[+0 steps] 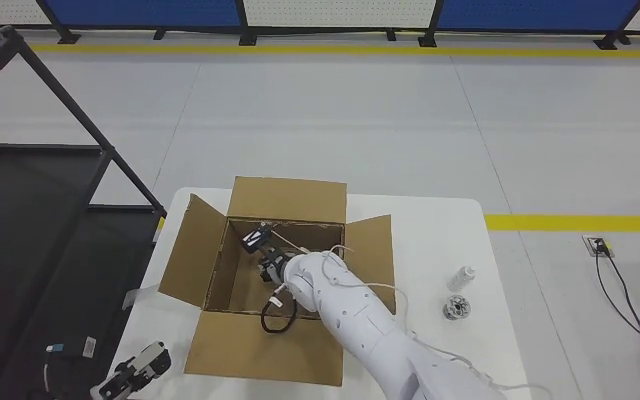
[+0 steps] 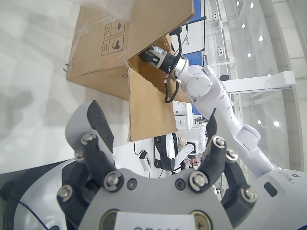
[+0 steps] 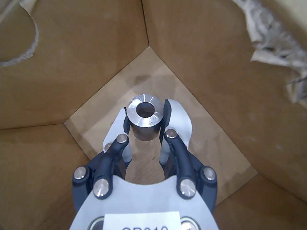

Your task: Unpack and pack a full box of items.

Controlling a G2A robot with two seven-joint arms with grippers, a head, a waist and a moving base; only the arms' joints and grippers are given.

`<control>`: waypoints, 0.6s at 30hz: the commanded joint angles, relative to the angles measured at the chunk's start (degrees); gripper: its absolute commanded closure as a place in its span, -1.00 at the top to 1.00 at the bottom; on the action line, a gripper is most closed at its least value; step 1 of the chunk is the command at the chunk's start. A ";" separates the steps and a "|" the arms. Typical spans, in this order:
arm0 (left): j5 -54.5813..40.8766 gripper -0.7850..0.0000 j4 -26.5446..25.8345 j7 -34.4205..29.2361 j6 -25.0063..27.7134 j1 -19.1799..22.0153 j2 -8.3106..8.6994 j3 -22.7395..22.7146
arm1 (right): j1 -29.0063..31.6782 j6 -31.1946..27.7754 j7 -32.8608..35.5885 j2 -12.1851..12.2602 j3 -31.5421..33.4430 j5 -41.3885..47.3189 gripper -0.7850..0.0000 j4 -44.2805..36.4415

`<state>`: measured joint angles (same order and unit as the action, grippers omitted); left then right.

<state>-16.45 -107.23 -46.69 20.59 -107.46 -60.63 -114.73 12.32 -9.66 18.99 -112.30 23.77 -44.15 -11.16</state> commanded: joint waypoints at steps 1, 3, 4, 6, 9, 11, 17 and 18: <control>1.58 1.00 -0.63 0.24 -0.08 -0.04 -0.02 0.91 | 0.23 1.54 0.73 0.10 0.15 -0.28 -1.00 -0.25; 2.74 1.00 -1.11 0.49 -0.05 -0.13 -0.04 1.68 | 0.37 2.76 1.45 0.23 0.34 -0.56 -1.00 -0.23; 3.23 1.00 -1.24 0.71 -0.02 -0.20 -0.06 1.98 | 0.44 2.95 1.60 0.32 0.46 -0.63 -1.00 -0.23; 3.71 1.00 -1.39 1.24 0.12 -0.36 -0.11 2.43 | 0.51 3.07 1.74 0.53 0.66 -0.91 -1.00 0.03; 3.88 1.00 -1.40 1.58 0.33 -0.67 -0.15 2.73 | 0.75 2.94 1.84 0.77 0.76 -1.65 -1.00 0.09; 4.12 1.00 -1.38 1.67 0.44 -0.90 -0.15 2.79 | 0.89 2.94 1.88 0.91 0.88 -2.03 -1.00 0.03; 4.39 1.00 -1.67 1.84 0.77 -1.41 -0.16 2.86 | 1.16 2.89 2.28 1.30 1.27 -3.04 -0.31 0.00; 4.34 1.00 -1.69 1.95 0.84 -1.42 -0.16 2.84 | 1.19 2.93 2.38 1.36 1.36 -3.13 -0.22 -0.03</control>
<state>-12.08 -108.90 -44.82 21.39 -108.86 -60.79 -111.87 13.49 -6.74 21.27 -110.98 25.05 -47.22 -11.16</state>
